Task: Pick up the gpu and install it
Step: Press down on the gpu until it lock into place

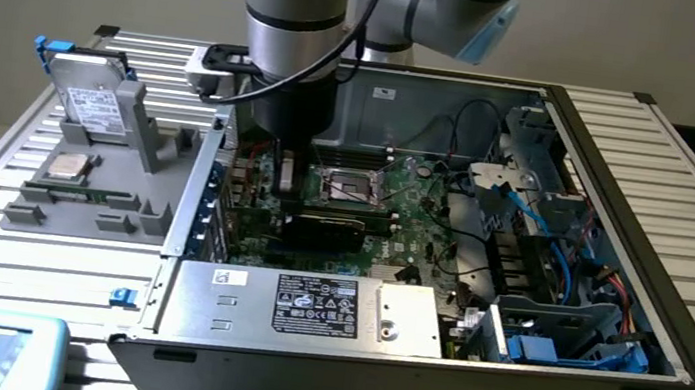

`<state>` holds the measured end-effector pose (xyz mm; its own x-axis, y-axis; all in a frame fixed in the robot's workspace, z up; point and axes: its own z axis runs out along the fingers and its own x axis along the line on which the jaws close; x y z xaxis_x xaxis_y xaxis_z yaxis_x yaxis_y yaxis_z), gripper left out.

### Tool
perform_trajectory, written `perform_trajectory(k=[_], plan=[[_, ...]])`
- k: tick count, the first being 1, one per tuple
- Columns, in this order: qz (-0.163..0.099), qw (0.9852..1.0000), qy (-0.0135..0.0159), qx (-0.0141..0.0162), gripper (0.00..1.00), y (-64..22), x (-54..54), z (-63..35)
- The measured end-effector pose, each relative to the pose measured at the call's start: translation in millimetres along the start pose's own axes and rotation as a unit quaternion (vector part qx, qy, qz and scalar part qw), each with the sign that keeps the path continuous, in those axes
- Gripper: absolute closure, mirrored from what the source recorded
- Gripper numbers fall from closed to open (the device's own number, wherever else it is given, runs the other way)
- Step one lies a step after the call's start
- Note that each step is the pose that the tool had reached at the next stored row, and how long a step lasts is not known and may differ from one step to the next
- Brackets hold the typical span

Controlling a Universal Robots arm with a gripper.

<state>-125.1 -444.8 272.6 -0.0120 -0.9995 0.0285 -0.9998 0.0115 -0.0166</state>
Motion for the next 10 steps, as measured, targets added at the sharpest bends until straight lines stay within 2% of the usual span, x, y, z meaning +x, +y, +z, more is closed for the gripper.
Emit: perform_trajectory(k=[3, 6, 10], plan=[[0.001, 1.0000, 0.0002, 0.0044, 0.88, 0.5, 0.0, 3.0], [0.002, 1.0000, 0.0012, 0.0051, 0.88, 0.6, 0.0, 5.3], [0.004, 1.0000, 0.0011, 0.0055, 0.88, 0.8, -0.1, 7.4]])
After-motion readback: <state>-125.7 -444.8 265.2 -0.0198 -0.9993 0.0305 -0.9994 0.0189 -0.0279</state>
